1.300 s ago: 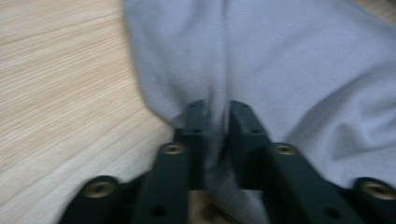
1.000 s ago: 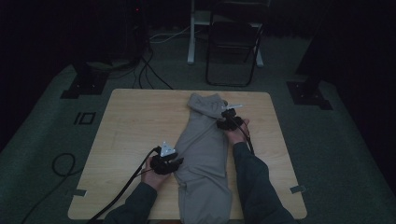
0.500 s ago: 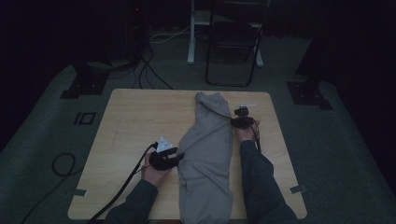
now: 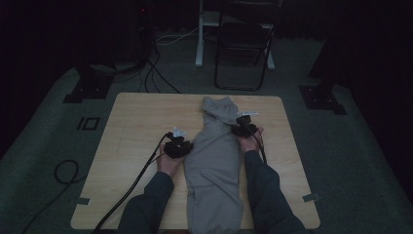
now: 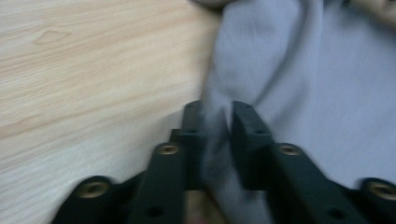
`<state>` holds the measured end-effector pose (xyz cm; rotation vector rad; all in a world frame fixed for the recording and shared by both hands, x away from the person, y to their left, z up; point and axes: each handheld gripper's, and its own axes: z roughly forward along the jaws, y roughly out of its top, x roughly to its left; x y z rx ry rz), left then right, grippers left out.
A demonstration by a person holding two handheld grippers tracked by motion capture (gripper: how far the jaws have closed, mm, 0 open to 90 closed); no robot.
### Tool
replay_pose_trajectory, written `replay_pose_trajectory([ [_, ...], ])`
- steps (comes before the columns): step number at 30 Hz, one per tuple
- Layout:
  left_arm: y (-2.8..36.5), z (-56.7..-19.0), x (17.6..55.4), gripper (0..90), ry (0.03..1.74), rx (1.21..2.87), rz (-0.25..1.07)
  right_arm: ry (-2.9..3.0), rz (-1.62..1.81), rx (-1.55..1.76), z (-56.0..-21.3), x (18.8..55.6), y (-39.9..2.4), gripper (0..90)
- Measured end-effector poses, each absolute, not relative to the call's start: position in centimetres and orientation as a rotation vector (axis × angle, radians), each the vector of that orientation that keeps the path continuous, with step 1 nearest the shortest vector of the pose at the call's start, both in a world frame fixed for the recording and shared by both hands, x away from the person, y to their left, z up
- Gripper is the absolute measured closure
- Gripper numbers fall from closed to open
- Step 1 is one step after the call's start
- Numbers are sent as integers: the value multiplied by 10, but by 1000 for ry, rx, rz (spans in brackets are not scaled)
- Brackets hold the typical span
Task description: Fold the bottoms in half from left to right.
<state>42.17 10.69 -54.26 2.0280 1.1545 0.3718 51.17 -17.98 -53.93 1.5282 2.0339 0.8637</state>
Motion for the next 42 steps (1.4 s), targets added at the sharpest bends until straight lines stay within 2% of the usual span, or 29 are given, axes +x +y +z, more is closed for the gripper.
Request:
replay_pose_trajectory([
  [5, 104, -538, 399, 864, 1073, 2130, 398, 2072, 879, 1491, -539, 502, -175, 614],
  [15, 121, -538, 345, 873, 1035, 2159, 403, 2198, 925, 1373, -539, 458, -164, 632],
  [17, 122, -536, 342, 830, 1019, 2167, 413, 2233, 913, 1353, -537, 450, -161, 639],
  [19, 124, -533, 344, 719, 1016, 2143, 435, 2266, 899, 1345, -535, 445, -158, 634],
  [25, 122, -519, 378, 516, 1058, 2077, 405, 2203, 964, 1257, -525, 445, -151, 469],
  [30, 106, -524, 401, 471, 1082, 2034, 401, 2182, 987, 1236, -515, 461, -133, 435],
  [34, 103, -537, 407, 549, 1126, 2076, 382, 2208, 983, 1200, -514, 475, -116, 443],
  [38, 100, -536, 400, 768, 1092, 2108, 378, 2214, 999, 1184, -512, 484, -103, 475],
  [42, 98, -534, 383, 805, 1026, 2175, 401, 2224, 1040, 1151, -507, 487, -94, 488],
])
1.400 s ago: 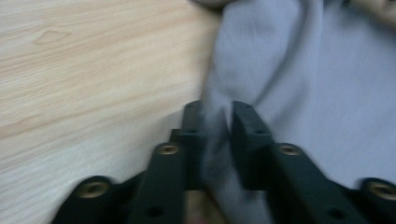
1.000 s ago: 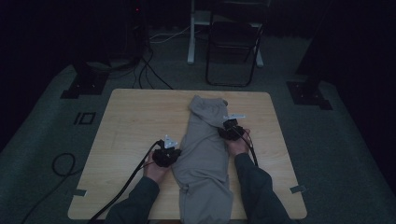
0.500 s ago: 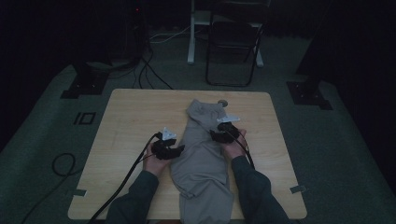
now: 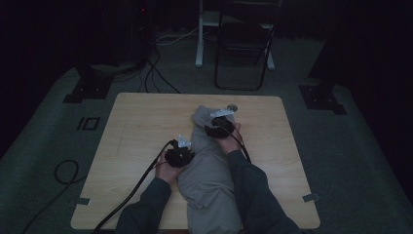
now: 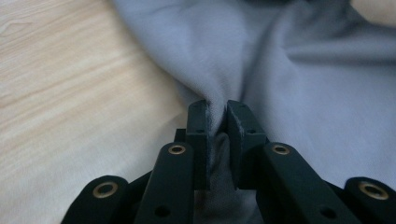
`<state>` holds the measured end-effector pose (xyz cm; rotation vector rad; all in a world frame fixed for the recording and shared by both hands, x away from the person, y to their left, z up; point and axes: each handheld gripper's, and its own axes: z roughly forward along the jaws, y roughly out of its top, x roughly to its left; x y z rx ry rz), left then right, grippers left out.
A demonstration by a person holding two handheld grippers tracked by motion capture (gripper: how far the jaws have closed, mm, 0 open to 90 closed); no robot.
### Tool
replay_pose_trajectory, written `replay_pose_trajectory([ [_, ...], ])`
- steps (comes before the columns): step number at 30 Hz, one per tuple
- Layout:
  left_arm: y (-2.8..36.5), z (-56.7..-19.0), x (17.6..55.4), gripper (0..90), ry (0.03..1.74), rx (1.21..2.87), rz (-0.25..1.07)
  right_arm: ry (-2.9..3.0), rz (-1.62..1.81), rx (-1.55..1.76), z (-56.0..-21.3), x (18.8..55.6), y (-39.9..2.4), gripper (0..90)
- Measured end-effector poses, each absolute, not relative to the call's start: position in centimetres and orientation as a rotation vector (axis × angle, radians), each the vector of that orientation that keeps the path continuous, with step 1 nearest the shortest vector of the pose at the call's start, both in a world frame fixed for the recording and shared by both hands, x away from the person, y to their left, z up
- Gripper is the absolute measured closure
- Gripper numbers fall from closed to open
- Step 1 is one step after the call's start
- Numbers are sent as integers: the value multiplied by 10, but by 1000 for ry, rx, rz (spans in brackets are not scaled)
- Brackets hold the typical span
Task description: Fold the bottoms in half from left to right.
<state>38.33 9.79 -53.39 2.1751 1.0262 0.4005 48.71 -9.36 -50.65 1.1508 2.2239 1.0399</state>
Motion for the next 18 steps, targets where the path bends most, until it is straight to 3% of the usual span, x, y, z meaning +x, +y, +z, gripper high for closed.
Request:
replay_pose_trajectory([
  [6, 104, -538, 361, 786, 1018, 2144, 394, 2368, 999, 1029, -519, 490, -65, 455],
  [9, 107, -539, 359, 722, 1028, 2121, 393, 2358, 866, 986, -525, 492, -57, 771],
  [11, 108, -540, 359, 688, 1026, 2115, 394, 2302, 933, 1077, -518, 497, -69, 871],
  [16, 105, -544, 355, 578, 999, 2102, 404, 2122, 969, 1278, -500, 514, -120, 878],
  [18, 105, -543, 355, 538, 999, 2094, 414, 2077, 930, 1371, -501, 522, -141, 794],
])
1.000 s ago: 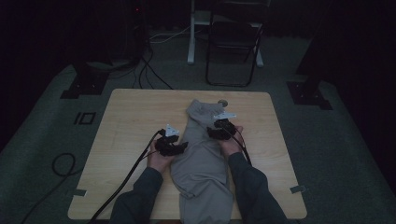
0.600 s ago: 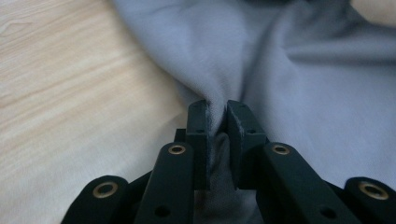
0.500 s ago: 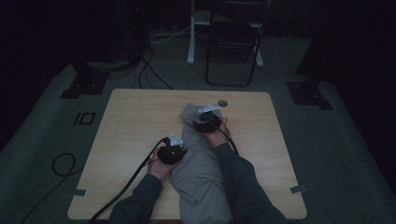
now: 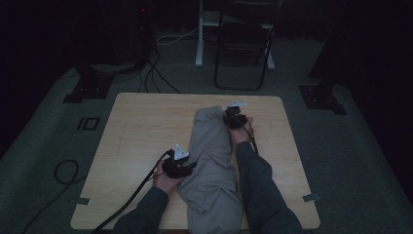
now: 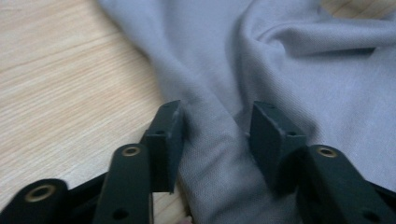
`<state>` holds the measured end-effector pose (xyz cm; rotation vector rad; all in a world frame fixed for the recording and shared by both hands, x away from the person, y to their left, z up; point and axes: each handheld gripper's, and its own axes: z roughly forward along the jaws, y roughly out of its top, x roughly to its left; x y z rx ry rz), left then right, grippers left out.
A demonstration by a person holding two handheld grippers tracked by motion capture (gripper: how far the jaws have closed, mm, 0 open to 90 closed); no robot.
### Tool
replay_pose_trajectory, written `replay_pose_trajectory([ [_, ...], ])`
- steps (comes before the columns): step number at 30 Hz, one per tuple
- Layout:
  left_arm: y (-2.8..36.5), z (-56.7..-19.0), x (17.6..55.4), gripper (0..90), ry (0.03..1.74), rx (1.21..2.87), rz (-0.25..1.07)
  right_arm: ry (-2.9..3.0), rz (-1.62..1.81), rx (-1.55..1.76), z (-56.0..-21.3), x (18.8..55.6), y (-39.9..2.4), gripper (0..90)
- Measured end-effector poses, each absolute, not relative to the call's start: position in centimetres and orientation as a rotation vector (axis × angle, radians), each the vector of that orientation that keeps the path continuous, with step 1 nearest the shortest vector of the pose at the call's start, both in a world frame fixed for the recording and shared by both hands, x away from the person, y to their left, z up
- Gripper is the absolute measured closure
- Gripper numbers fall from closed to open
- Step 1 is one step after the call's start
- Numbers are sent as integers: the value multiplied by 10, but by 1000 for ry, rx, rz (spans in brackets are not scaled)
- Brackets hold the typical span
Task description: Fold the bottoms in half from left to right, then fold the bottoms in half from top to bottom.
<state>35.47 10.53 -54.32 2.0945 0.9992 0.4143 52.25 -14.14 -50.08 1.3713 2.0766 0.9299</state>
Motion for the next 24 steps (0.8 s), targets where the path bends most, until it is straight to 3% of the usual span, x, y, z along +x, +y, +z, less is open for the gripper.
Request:
replay_pose_trajectory([
  [1, 106, -543, 355, 529, 1000, 2087, 421, 2053, 888, 1412, -502, 526, -150, 679],
  [2, 106, -543, 355, 513, 1006, 2083, 426, 2049, 865, 1462, -503, 528, -158, 628],
  [6, 108, -543, 356, 475, 1015, 2062, 441, 2075, 885, 1469, -504, 521, -173, 510],
  [24, 114, -541, 362, 434, 1049, 2019, 452, 2146, 951, 1514, -527, 511, -167, 454],
])
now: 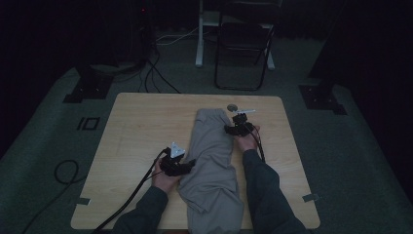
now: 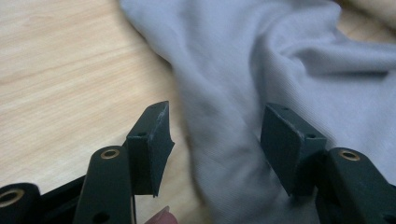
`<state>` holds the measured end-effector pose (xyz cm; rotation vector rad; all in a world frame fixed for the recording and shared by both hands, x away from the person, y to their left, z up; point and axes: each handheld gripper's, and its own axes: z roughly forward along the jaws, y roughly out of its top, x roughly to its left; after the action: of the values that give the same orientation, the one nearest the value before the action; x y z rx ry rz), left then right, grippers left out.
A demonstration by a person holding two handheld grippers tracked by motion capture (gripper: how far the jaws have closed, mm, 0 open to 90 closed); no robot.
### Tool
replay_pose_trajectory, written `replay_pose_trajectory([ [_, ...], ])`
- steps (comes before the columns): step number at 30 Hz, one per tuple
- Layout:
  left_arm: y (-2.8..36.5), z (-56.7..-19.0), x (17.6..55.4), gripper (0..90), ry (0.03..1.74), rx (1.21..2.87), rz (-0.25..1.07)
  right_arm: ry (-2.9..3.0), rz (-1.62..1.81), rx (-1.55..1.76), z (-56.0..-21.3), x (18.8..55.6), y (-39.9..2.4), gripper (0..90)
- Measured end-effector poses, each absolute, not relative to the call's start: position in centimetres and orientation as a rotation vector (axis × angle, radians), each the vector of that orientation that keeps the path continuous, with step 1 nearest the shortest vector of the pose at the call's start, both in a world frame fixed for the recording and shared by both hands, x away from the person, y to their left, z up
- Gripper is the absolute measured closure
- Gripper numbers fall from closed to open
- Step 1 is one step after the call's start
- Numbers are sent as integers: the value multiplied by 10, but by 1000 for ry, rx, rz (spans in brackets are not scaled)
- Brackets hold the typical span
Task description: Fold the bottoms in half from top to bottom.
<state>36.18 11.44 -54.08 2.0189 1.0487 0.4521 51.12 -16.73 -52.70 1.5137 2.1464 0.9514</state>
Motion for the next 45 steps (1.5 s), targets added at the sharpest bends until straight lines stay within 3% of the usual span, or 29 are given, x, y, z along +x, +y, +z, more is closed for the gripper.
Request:
replay_pose_trajectory([
  [10, 124, -512, 423, 437, 1158, 1904, 482, 2090, 1035, 1582, -525, 519, -172, 460],
  [17, 119, -513, 461, 429, 1238, 1854, 443, 2103, 1024, 1591, -526, 527, -161, 387],
  [20, 111, -517, 471, 423, 1255, 1855, 434, 2126, 978, 1596, -530, 531, -153, 395],
  [22, 103, -519, 477, 419, 1255, 1874, 430, 2130, 935, 1597, -534, 533, -147, 418],
  [24, 92, -521, 484, 418, 1270, 1924, 446, 2144, 948, 1591, -533, 532, -143, 533],
  [27, 78, -523, 496, 407, 1309, 1988, 461, 2181, 885, 1497, -533, 527, -134, 617],
  [31, 63, -532, 509, 413, 1373, 2049, 451, 2176, 903, 1478, -535, 521, -135, 629],
  [33, 59, -534, 509, 470, 1396, 2044, 502, 2182, 895, 1462, -535, 520, -135, 661],
  [37, 65, -530, 510, 820, 1371, 2058, 419, 2212, 913, 1495, -533, 523, -140, 839],
  [38, 66, -529, 510, 853, 1366, 2066, 421, 2220, 919, 1513, -532, 524, -141, 851],
  [42, 70, -519, 510, 870, 1322, 2061, 430, 2220, 945, 1496, -527, 526, -145, 861],
  [45, 75, -487, 508, 870, 1246, 1983, 482, 2171, 1037, 1464, -504, 528, -151, 862],
])
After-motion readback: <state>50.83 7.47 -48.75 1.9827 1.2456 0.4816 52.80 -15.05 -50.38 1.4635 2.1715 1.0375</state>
